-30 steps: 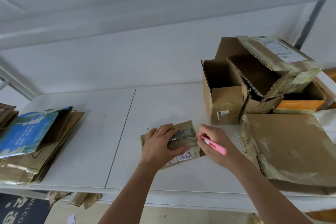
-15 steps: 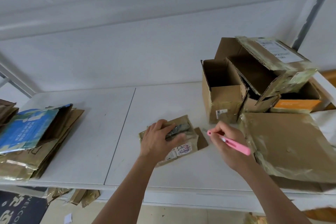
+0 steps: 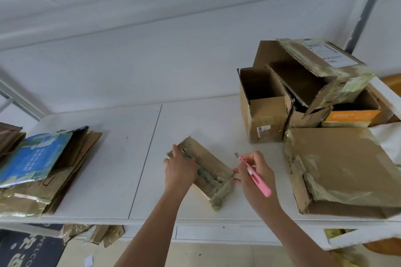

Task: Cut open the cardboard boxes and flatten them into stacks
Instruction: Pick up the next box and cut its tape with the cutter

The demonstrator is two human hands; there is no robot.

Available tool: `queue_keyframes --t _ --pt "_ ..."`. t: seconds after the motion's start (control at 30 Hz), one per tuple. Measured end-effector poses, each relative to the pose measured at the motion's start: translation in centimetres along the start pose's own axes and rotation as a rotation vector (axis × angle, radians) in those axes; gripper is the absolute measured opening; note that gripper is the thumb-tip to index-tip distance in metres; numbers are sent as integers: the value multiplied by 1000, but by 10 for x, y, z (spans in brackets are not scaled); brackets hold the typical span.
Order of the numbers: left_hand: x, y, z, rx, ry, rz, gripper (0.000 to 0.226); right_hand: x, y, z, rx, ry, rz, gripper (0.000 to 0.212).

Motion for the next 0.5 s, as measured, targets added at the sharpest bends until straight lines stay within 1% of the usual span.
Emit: queue_keyframes --t 0.07,0.1,0.13,0.2,0.23,0.27,0.3,0.33,0.37,0.4,0.43,0.5 --pt "-2 5 0 29 -48 -6 60 -3 3 -8 -36 -38 31 8" --pt "-3 7 1 80 -73 -10 61 -2 6 -11 -43 -47 49 8" --pt "-5 9 3 171 -117 -4 64 0 8 -14 -31 -42 68 7" --pt "-9 13 6 461 -279 -2 71 10 7 -19 13 -23 90 4" --pt "-10 14 6 583 -379 -45 72 17 6 -20 49 -17 70 8" --pt "-9 17 5 639 -466 -129 70 25 3 -21 94 -14 32 11" --pt "-8 19 3 621 -476 -244 67 31 0 -22 133 -10 -2 11" --pt "-4 22 0 564 -397 -366 66 34 -3 -22 149 -11 -22 9" --pt "0 25 -2 494 -279 -475 66 35 -5 -21 138 -17 -28 8" --pt "3 27 -5 449 -163 -540 68 33 -7 -20 117 -29 -22 9" --pt "5 28 -6 431 -83 -558 72 29 -8 -19 101 -45 -11 11" --pt "12 26 -5 432 -9 -532 83 17 -8 -17 96 -62 4 11"
Point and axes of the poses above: each hand's wrist, its own x-axis towards the middle knuckle, its own z-axis out of the back of the hand, y = z × x, the point moved 1 cm from there along x, towards the middle knuckle, and after that the axes turned 12 degrees about z, right-handed, at the moved point
